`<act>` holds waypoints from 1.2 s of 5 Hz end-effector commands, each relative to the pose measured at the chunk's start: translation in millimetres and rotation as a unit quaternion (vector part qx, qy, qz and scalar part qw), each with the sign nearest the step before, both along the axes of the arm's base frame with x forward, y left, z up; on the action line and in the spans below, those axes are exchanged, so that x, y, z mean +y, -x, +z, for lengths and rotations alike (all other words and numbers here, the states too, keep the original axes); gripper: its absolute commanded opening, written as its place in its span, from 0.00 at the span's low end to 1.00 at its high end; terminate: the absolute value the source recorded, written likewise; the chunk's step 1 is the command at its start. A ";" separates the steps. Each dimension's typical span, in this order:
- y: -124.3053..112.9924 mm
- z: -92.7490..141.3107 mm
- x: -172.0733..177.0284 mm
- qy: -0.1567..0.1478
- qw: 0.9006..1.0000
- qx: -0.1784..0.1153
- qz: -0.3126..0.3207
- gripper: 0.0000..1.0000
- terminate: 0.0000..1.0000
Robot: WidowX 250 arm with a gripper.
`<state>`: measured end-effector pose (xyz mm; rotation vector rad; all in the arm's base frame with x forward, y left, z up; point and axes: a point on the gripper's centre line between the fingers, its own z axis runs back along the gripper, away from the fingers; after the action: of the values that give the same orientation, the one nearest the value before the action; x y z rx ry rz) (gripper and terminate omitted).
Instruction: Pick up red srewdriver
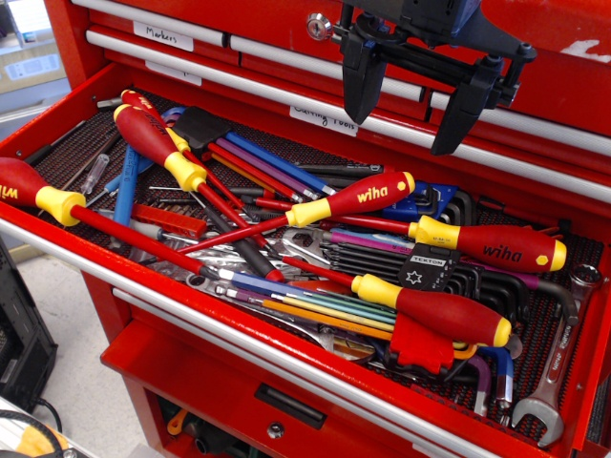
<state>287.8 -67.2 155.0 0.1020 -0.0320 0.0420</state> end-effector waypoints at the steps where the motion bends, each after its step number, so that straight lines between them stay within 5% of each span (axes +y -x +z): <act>1: 0.0 0.0 0.0 0.000 1.000 0.000 0.000 1.00 0.00; 2: 4.9 -14.5 -10.4 0.017 0.991 -0.040 0.123 1.00 0.00; 3: 10.5 -33.8 -29.8 0.023 0.966 -0.084 0.245 1.00 0.00; 4: 17.1 -56.3 -41.5 0.044 0.922 -0.133 0.362 1.00 0.00; 5: 12.7 -70.9 -38.5 0.048 0.872 -0.111 0.474 1.00 0.00; 6: 9.9 -77.7 -29.8 0.062 0.847 -0.072 0.523 1.00 0.00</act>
<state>268.6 -93.3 66.0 -0.0086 -0.0808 1.1906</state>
